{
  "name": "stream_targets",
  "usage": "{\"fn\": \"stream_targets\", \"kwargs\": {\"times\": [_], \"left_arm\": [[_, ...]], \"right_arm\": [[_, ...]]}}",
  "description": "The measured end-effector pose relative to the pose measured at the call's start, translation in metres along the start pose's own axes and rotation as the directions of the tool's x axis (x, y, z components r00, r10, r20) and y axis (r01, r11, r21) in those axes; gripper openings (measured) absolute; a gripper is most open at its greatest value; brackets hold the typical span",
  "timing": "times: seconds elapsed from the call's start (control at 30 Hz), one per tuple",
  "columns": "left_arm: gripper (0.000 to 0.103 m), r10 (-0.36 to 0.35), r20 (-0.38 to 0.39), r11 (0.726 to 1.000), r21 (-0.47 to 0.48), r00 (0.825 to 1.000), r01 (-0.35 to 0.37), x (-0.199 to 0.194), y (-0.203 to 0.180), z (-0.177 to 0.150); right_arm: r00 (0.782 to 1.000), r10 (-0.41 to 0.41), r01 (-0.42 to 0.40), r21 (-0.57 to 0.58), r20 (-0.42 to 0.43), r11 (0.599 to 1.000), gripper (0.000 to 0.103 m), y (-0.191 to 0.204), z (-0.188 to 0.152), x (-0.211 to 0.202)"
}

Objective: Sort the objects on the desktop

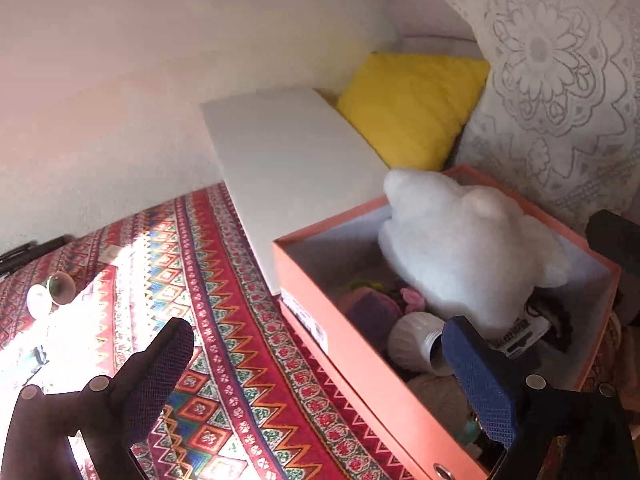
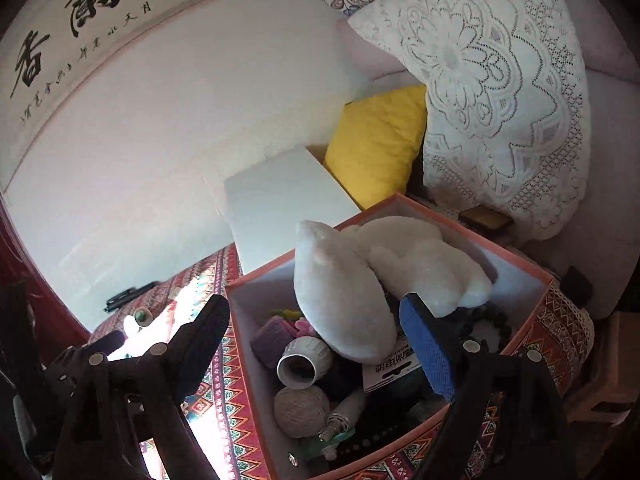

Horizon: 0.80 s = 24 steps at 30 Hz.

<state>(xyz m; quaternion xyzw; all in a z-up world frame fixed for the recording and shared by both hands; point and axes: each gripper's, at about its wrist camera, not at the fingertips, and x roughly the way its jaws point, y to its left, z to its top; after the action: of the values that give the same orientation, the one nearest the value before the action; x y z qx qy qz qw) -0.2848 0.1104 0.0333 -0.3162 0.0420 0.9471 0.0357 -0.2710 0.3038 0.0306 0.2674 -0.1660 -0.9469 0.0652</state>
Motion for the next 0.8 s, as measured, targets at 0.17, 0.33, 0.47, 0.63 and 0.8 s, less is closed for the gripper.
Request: {"fn": "stream_targets", "kwargs": {"times": [0.17, 0.33, 0.47, 0.63, 0.8], "left_arm": [[0.102, 0.02, 0.022, 1.0, -0.022, 1.0, -0.02, -0.039, 0.016, -0.022], [0.102, 0.067, 0.038, 0.997, -0.031, 0.997, -0.066, -0.082, 0.034, -0.057], [0.102, 0.072, 0.063, 0.996, -0.054, 0.995, -0.069, -0.117, 0.05, -0.083], [0.102, 0.079, 0.08, 0.996, -0.046, 0.994, -0.076, -0.153, 0.058, -0.109], [0.102, 0.066, 0.083, 0.997, -0.042, 0.994, -0.063, -0.18, 0.057, -0.132]], "right_arm": [[0.996, -0.086, 0.084, 0.078, 0.017, 0.993, 0.103, 0.009, -0.01, -0.013], [0.959, -0.282, 0.282, 0.102, -0.012, 0.954, 0.103, 0.025, -0.058, -0.025], [0.946, -0.324, 0.325, 0.04, -0.016, 0.945, 0.103, 0.041, -0.107, -0.045], [0.935, -0.355, 0.355, -0.032, -0.014, 0.934, 0.103, 0.06, -0.15, -0.075], [0.936, -0.35, 0.348, -0.055, -0.026, 0.936, 0.103, 0.072, -0.174, -0.103]]}}
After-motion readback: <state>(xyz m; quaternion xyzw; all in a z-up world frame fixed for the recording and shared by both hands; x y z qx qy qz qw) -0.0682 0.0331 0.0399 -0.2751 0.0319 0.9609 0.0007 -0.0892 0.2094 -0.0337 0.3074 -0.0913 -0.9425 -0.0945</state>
